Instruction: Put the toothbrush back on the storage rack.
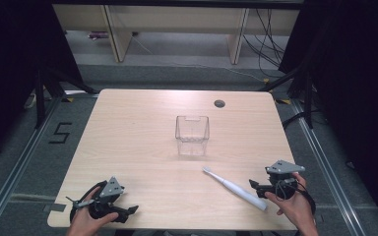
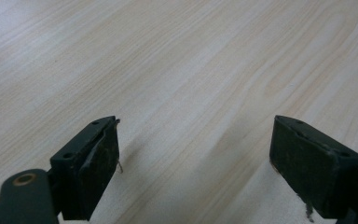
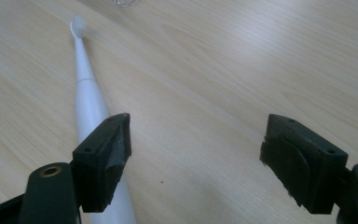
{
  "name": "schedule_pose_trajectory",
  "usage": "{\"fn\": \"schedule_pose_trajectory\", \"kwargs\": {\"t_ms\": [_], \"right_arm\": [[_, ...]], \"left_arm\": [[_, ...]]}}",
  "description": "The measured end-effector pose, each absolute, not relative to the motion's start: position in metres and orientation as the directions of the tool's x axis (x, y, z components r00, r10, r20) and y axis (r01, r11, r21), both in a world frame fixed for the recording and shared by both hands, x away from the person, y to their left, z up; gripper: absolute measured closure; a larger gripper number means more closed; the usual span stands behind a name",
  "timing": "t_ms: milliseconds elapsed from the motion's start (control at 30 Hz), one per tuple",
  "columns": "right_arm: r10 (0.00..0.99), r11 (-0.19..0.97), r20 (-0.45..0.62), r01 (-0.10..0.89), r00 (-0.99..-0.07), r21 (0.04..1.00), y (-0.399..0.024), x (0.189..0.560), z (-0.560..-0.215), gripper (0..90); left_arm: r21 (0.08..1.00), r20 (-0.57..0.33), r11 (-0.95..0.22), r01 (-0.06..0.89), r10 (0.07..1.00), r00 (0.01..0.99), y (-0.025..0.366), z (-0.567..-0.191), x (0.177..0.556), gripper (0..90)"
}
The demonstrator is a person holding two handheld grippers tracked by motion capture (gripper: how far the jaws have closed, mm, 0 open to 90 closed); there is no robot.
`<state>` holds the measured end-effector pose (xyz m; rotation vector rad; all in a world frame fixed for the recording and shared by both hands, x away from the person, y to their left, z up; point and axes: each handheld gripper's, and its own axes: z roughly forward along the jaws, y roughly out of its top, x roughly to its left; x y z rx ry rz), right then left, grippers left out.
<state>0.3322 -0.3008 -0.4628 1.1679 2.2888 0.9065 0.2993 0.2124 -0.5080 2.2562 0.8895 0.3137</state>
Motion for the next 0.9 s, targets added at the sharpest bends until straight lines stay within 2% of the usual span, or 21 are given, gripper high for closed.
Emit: {"fn": "schedule_pose_trajectory", "kwargs": {"t_ms": [300,333,533,700,733,900], "right_arm": [[0.800,0.472,-0.065,0.559,-0.596,0.682,-0.295,0.338,-0.455,25.9],[0.808,0.454,-0.033,0.587,-0.588,0.670,-0.290,0.337,-0.453,26.0],[0.764,0.520,-0.064,0.554,-0.642,0.651,-0.280,0.346,-0.450,25.2],[0.759,0.527,-0.044,0.573,-0.650,0.628,-0.270,0.349,-0.447,24.0],[0.742,0.547,-0.069,0.541,-0.667,0.639,-0.266,0.353,-0.449,24.0],[0.731,0.564,-0.050,0.562,-0.681,0.605,-0.258,0.357,-0.449,24.0]], "left_arm": [[0.672,-0.030,-0.531,0.517,0.677,0.735,0.213,-0.508,0.300,15.4],[0.671,-0.030,-0.532,0.517,0.677,0.735,0.213,-0.509,0.300,15.4],[0.676,-0.030,-0.527,0.514,0.678,0.734,0.213,-0.508,0.300,15.4],[0.674,-0.032,-0.527,0.518,0.679,0.733,0.213,-0.508,0.300,15.4],[0.673,-0.031,-0.530,0.517,0.678,0.735,0.213,-0.508,0.300,15.4],[0.673,-0.031,-0.530,0.516,0.677,0.736,0.213,-0.508,0.300,15.3]]}}
